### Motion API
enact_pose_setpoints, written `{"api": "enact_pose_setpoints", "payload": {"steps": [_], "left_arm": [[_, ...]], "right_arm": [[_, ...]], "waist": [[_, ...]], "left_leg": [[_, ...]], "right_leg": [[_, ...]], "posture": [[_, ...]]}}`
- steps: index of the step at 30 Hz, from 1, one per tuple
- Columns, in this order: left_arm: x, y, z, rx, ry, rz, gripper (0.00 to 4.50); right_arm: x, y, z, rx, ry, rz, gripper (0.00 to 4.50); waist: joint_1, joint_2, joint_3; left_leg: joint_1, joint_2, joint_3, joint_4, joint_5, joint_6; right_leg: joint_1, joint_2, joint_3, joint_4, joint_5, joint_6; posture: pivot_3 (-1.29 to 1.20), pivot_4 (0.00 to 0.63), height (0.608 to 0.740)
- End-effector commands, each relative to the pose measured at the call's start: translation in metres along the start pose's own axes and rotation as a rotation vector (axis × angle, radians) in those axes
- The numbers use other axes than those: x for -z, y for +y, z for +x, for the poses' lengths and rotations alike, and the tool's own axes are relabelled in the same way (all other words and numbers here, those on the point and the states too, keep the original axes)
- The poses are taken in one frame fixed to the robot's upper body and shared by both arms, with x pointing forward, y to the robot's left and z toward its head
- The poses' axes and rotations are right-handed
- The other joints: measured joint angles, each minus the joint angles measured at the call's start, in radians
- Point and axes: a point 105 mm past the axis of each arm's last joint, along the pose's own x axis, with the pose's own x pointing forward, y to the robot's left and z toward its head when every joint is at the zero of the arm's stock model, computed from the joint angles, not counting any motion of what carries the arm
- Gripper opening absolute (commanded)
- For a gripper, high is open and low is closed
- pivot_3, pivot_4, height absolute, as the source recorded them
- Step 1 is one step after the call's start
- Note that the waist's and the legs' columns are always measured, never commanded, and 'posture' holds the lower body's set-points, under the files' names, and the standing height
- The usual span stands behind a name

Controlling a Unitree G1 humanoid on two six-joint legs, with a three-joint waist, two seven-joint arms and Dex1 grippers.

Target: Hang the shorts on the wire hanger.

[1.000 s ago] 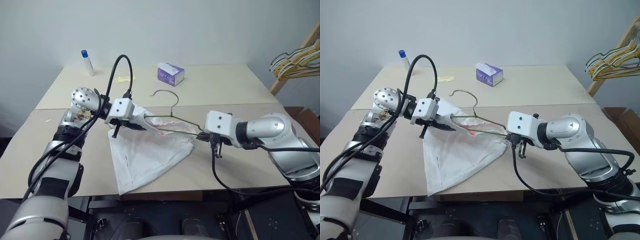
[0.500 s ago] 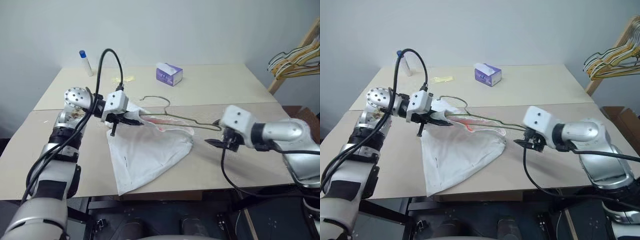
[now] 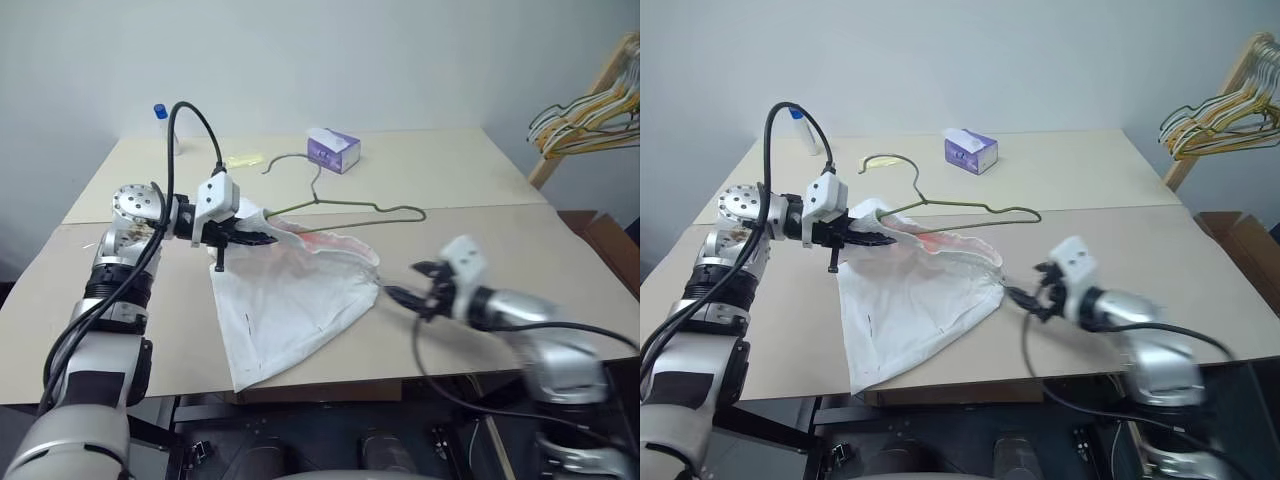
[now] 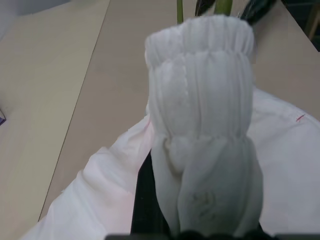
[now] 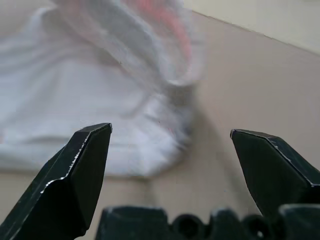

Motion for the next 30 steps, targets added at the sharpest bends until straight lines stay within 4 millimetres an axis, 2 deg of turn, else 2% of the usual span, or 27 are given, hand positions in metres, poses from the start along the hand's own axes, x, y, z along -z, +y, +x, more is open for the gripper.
{"api": "enact_pose_setpoints", "payload": {"steps": [1, 2, 5, 10, 13, 19, 20, 22, 24, 26, 30], "left_arm": [[-0.015, 0.006, -0.006, -0.025, -0.037, 0.038, 0.0], [-0.015, 0.006, -0.006, -0.024, -0.037, 0.039, 0.0], [-0.015, 0.006, -0.006, -0.023, -0.036, 0.04, 0.0], [-0.014, 0.004, -0.009, -0.027, -0.028, 0.04, 0.0], [-0.013, 0.003, -0.011, -0.029, -0.026, 0.04, 0.0], [-0.014, 0.002, -0.012, -0.035, -0.025, 0.041, 0.0], [-0.014, 0.003, -0.012, -0.035, -0.026, 0.042, 0.0], [-0.015, 0.003, -0.012, -0.037, -0.027, 0.043, 0.0], [-0.015, 0.003, -0.013, -0.037, -0.027, 0.045, 0.0], [-0.015, 0.003, -0.013, -0.039, -0.026, 0.046, 0.0], [-0.016, 0.004, -0.014, -0.042, -0.027, 0.047, 0.0]], "right_arm": [[-0.017, -0.009, 0.02, 0.064, -0.046, -0.023, 4.47], [-0.011, -0.011, 0.03, 0.091, -0.013, -0.016, 4.47], [-0.007, -0.013, 0.043, 0.116, -0.011, 0.022, 3.89], [-0.01, -0.012, 0.04, 0.11, -0.041, 0.028, 2.19], [-0.012, -0.015, 0.032, 0.113, -0.051, 0.017, 1.17], [-0.01, -0.021, 0.029, 0.144, -0.046, -0.024, 1.17], [-0.012, -0.019, 0.028, 0.128, -0.057, -0.034, 1.34], [-0.015, -0.014, 0.026, 0.103, -0.082, -0.052, 1.77], [-0.014, -0.012, 0.026, 0.089, -0.086, -0.06, 2.44], [-0.011, -0.014, 0.027, 0.104, -0.08, -0.054, 3.23], [-0.008, -0.025, 0.035, 0.184, -0.081, -0.029, 4.46]], "waist": [[0.001, 0.0, 0.0], [0.002, 0.0, 0.0], [0.003, 0.0, 0.0], [0.001, 0.0, 0.0], [0.002, 0.0, 0.0], [0.001, 0.0, 0.0], [0.002, 0.0, 0.0], [0.002, 0.0, 0.0], [0.002, 0.0, 0.0], [0.002, 0.0, 0.0], [0.001, 0.0, 0.0]], "left_leg": [[0.0, 0.0, 0.0, 0.0, 0.0, 0.0], [-0.001, 0.0, 0.0, 0.0, 0.0, 0.0], [-0.001, 0.0, -0.001, 0.0, 0.0, 0.0], [-0.003, -0.001, -0.002, 0.0, 0.0, -0.001], [-0.002, -0.001, -0.002, 0.0, 0.0, -0.001], [-0.002, -0.001, -0.002, 0.0, 0.0, -0.001], [-0.002, -0.001, -0.002, 0.0, 0.0, -0.001], [-0.001, -0.001, -0.002, 0.0, 0.0, -0.001], [-0.002, -0.001, -0.002, 0.0, 0.0, -0.001], [-0.002, -0.001, -0.002, 0.0, 0.0, -0.001], [-0.001, -0.001, -0.002, 0.0, 0.0, -0.001]], "right_leg": [[0.0, 0.0, 0.0, 0.0, 0.0, 0.0], [0.0, 0.0, 0.0, 0.0, 0.0, 0.0], [0.0, 0.0, -0.001, 0.001, 0.0, 0.0], [-0.002, 0.0, -0.002, 0.002, 0.0, 0.0], [-0.002, 0.0, -0.002, 0.001, 0.0, 0.0], [-0.002, 0.0, -0.001, 0.001, 0.0, 0.0], [-0.002, 0.0, -0.001, 0.001, 0.0, 0.0], [-0.002, 0.0, -0.001, 0.001, 0.0, 0.0], [-0.002, 0.0, -0.001, 0.001, 0.0, 0.0], [-0.002, 0.0, -0.001, 0.001, 0.0, 0.0], [-0.001, 0.0, -0.001, 0.001, 0.0, 0.0]], "posture": [[-0.06, 0.0, 0.74], [-0.06, 0.0, 0.74], [-0.06, 0.0, 0.74], [-0.04, 0.0, 0.74], [-0.03, 0.0, 0.74], [-0.03, 0.0, 0.74], [-0.03, 0.0, 0.74], [-0.03, 0.0, 0.74], [-0.03, 0.0, 0.74], [-0.02, 0.0, 0.74], [-0.02, 0.0, 0.74]]}}
